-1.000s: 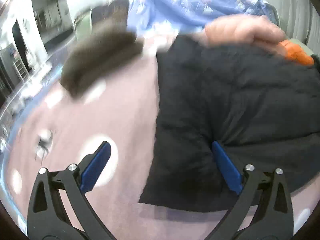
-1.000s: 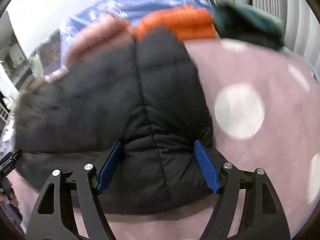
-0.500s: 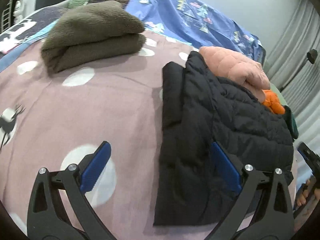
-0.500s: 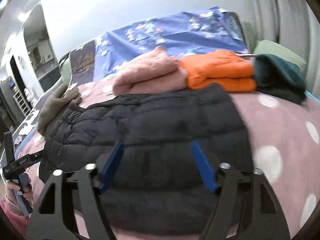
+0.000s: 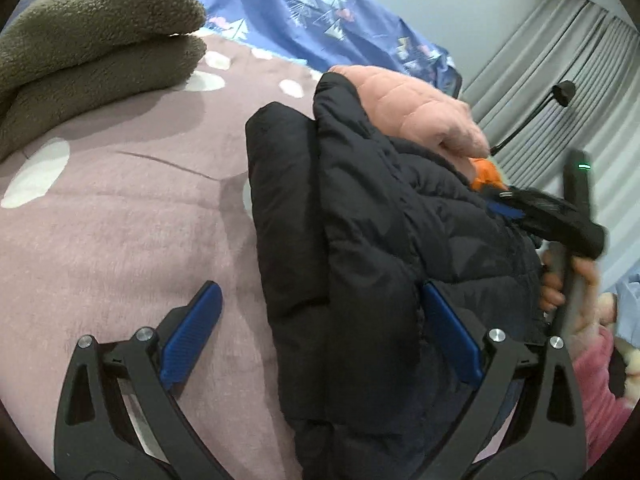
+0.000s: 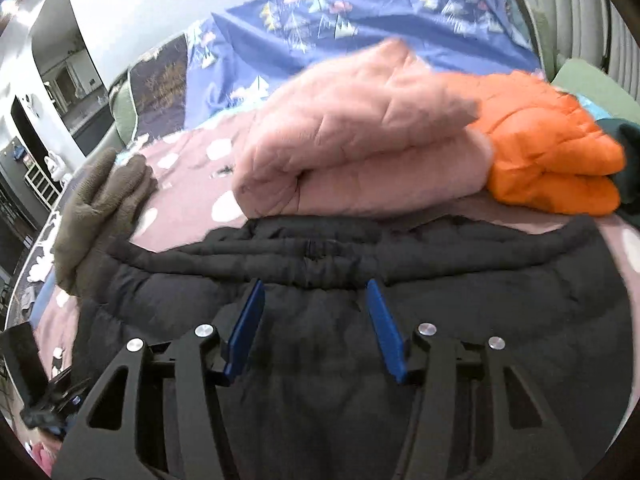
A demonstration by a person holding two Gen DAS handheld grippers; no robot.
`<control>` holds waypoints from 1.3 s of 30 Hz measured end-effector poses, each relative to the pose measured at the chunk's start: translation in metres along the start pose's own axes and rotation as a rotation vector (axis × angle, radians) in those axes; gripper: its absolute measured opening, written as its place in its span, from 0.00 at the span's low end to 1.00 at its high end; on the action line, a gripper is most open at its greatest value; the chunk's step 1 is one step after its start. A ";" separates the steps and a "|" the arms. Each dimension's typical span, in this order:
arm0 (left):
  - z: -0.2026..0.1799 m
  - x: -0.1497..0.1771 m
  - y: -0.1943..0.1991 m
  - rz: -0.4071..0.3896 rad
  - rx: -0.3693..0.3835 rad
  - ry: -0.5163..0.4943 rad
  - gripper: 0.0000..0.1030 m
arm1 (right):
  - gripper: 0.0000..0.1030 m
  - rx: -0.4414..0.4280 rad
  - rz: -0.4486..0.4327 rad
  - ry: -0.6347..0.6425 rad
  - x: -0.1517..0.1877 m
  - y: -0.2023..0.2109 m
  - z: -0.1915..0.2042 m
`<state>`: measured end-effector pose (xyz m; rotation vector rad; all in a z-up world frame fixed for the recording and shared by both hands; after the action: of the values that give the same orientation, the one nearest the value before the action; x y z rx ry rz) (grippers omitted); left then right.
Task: Fold large clothes
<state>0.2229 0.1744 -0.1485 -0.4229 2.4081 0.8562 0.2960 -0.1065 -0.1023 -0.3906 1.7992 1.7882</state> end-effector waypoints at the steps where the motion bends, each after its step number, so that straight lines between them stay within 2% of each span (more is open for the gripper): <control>1: -0.001 0.000 0.000 -0.001 0.004 -0.001 0.96 | 0.56 0.020 0.000 0.013 0.007 -0.015 0.004; 4: -0.002 0.002 -0.002 0.013 0.025 -0.015 0.96 | 0.57 0.084 -0.102 0.063 0.020 -0.027 0.014; 8: -0.006 0.005 -0.004 0.063 0.065 -0.050 0.91 | 0.57 0.082 -0.097 0.071 0.020 -0.034 0.016; 13: -0.016 0.010 -0.011 0.090 0.160 -0.045 0.60 | 0.58 0.076 -0.106 0.070 0.018 -0.036 0.015; 14: -0.017 0.010 -0.013 0.093 0.169 -0.039 0.58 | 0.58 0.072 -0.105 0.067 0.019 -0.037 0.015; 19: -0.025 0.004 -0.010 0.064 0.194 -0.014 0.34 | 0.58 0.045 -0.102 0.051 0.022 -0.034 0.007; 23: -0.049 -0.008 0.005 0.053 0.183 -0.068 0.26 | 0.58 0.007 -0.100 0.030 0.022 -0.032 0.001; 28: -0.110 -0.037 0.009 0.111 0.141 -0.238 0.23 | 0.60 -0.053 -0.092 0.001 0.021 -0.031 -0.008; 32: -0.178 -0.053 -0.007 0.219 0.084 -0.445 0.23 | 0.60 -0.137 -0.083 -0.046 0.020 -0.031 -0.016; 36: -0.231 -0.044 -0.037 0.337 0.043 -0.625 0.23 | 0.60 -0.180 -0.082 -0.069 0.020 -0.030 -0.021; 39: -0.253 -0.030 -0.066 0.419 0.025 -0.688 0.23 | 0.60 -0.170 -0.087 -0.062 0.021 -0.028 -0.023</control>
<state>0.1791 -0.0374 0.0011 0.3592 1.8675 0.9486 0.2914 -0.1270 -0.1384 -0.4679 1.5698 1.8771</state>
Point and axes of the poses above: each gripper's, at about its wrist camera, not at the fingertips, and y roughly against the way its jaws point, z to its left, x to its underside, the point moved 7 cm from there along -y, roughly the way its jaws point, and after that the axes turned 14 degrees about x, right-handed, at the moved point
